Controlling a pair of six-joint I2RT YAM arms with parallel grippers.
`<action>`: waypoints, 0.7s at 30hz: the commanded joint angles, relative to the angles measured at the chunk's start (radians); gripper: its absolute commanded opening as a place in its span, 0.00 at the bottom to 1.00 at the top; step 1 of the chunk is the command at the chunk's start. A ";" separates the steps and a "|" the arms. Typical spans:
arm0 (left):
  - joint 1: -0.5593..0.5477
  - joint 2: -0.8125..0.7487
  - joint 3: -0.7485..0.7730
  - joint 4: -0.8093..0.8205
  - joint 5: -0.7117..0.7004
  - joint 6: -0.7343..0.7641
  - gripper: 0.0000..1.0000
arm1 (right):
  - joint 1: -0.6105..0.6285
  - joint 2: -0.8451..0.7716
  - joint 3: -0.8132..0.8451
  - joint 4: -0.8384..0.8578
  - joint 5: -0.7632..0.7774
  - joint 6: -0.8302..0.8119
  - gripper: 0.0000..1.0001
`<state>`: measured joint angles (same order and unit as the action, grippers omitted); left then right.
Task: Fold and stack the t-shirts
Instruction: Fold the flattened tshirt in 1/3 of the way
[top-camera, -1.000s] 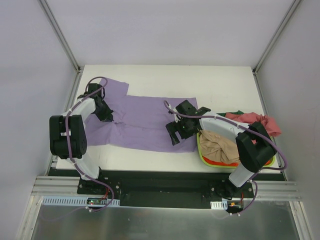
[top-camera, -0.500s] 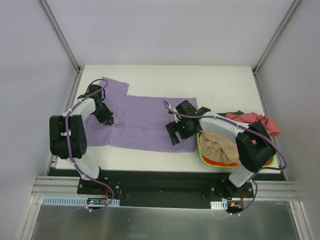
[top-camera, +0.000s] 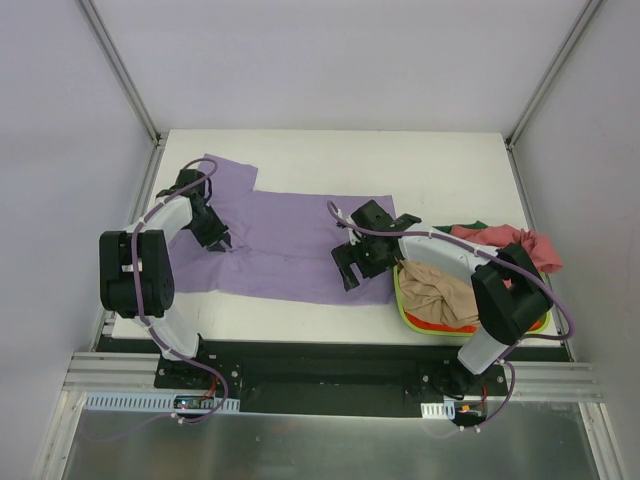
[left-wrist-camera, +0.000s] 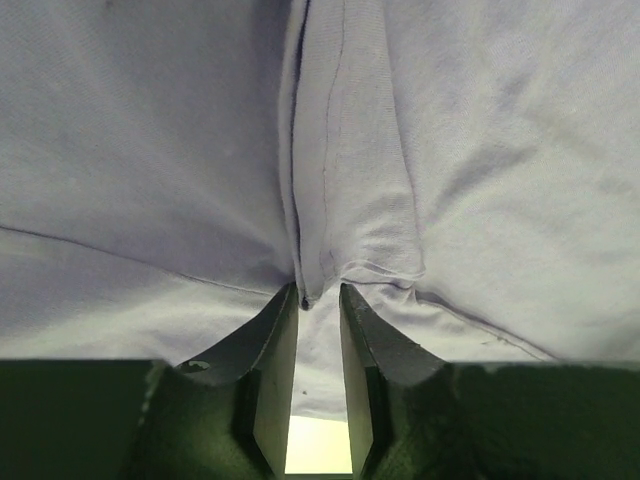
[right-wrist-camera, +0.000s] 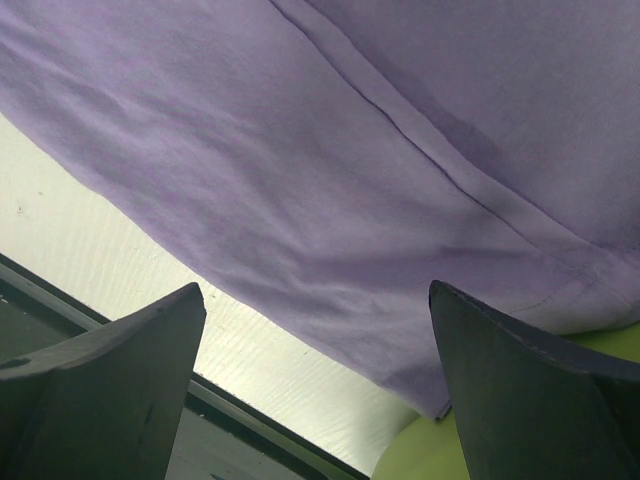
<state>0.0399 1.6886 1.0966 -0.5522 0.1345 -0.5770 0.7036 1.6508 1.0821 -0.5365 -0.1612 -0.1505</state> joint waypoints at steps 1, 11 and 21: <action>-0.006 -0.026 0.023 -0.026 0.002 0.005 0.21 | -0.007 0.009 0.004 -0.040 0.028 -0.012 0.96; -0.015 0.037 0.069 -0.026 0.014 -0.001 0.00 | -0.007 0.014 0.007 -0.043 0.031 -0.015 0.96; -0.025 0.057 0.143 -0.026 0.022 -0.012 0.00 | -0.010 0.012 0.010 -0.046 0.041 -0.015 0.96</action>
<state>0.0250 1.7287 1.1770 -0.5625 0.1497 -0.5819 0.7036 1.6512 1.0821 -0.5365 -0.1596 -0.1513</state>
